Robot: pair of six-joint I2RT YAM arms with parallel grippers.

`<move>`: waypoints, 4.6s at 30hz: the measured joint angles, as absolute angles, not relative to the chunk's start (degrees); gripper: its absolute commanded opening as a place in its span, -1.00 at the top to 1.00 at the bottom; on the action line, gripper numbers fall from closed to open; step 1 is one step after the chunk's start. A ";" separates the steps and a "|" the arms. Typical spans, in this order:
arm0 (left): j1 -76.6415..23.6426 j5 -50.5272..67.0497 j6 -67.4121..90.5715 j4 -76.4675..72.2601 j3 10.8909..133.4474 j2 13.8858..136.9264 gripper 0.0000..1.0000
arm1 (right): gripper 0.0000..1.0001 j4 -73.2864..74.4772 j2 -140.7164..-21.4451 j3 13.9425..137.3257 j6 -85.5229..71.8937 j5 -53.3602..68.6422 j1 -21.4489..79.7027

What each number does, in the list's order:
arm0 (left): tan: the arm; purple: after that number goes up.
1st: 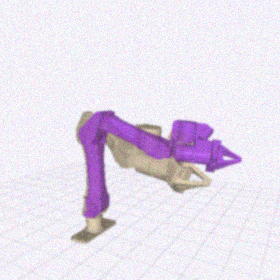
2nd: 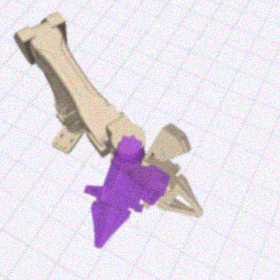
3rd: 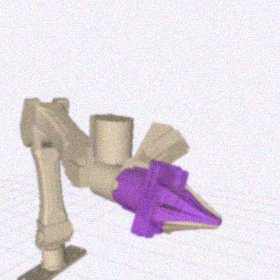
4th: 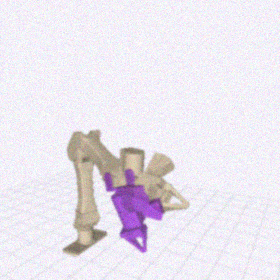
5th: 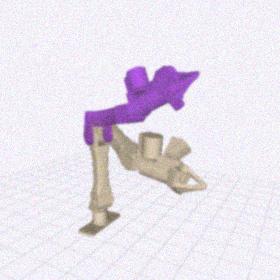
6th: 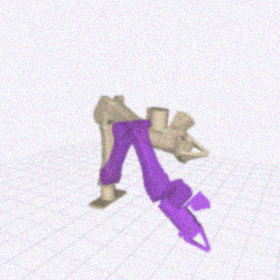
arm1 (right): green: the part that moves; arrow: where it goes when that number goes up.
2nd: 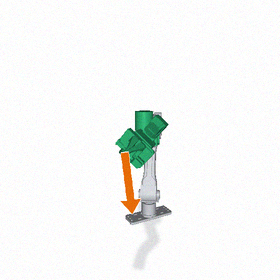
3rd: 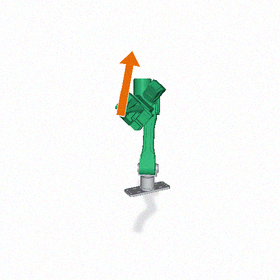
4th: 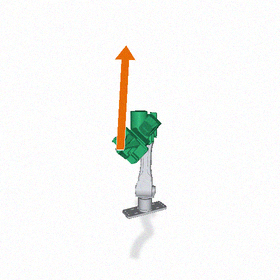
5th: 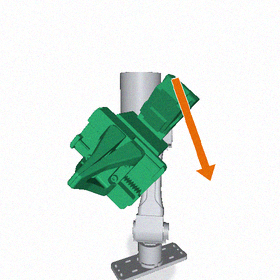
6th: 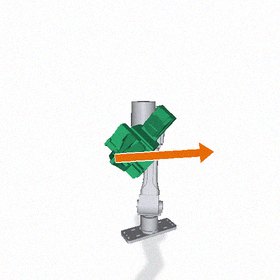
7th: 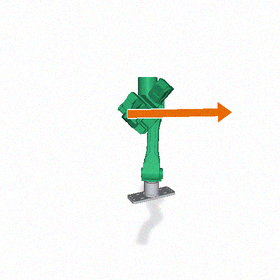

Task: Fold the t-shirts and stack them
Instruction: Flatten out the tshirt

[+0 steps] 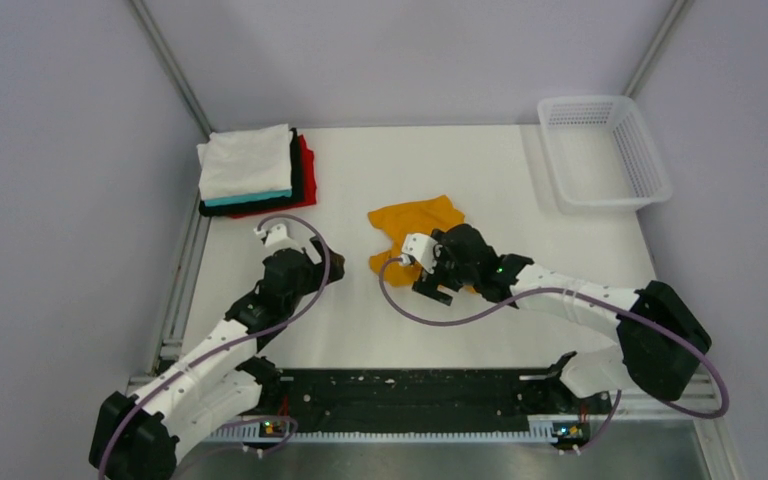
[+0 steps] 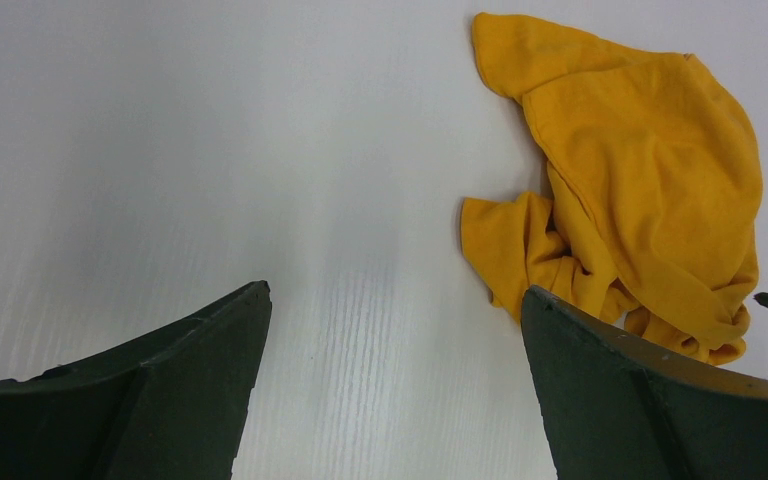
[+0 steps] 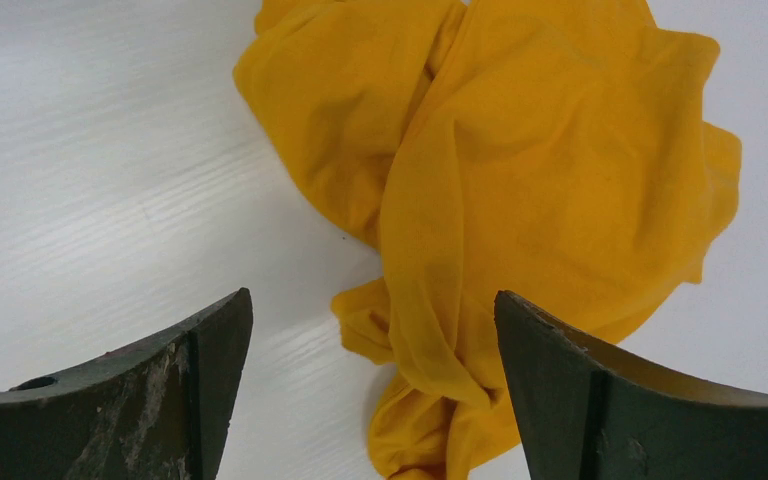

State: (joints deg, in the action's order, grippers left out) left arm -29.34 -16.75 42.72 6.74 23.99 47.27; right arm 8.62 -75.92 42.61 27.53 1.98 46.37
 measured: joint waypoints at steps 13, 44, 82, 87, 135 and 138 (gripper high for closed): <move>-29.34 -18.70 42.48 7.05 24.01 46.65 -0.98 | 0.23 0.25 -89.84 48.12 36.53 -3.49 46.37; -29.34 -14.17 39.22 4.40 38.54 72.62 -0.98 | 1.00 -1.74 -28.49 19.40 -17.47 -34.96 33.45; -38.28 -13.08 32.64 19.07 87.99 122.10 1.00 | 1.00 1.15 -33.26 19.18 -19.11 -32.12 33.23; -38.46 -20.16 33.08 19.38 78.89 114.37 1.00 | 1.00 1.19 -33.56 19.35 -18.90 -32.29 33.23; -38.37 -13.28 14.04 16.29 89.23 50.65 1.00 | 1.00 2.76 -42.15 77.47 -12.95 14.76 33.21; -37.87 -26.09 12.29 14.87 88.18 59.11 1.00 | 1.00 2.22 -47.18 74.52 -10.04 5.48 33.21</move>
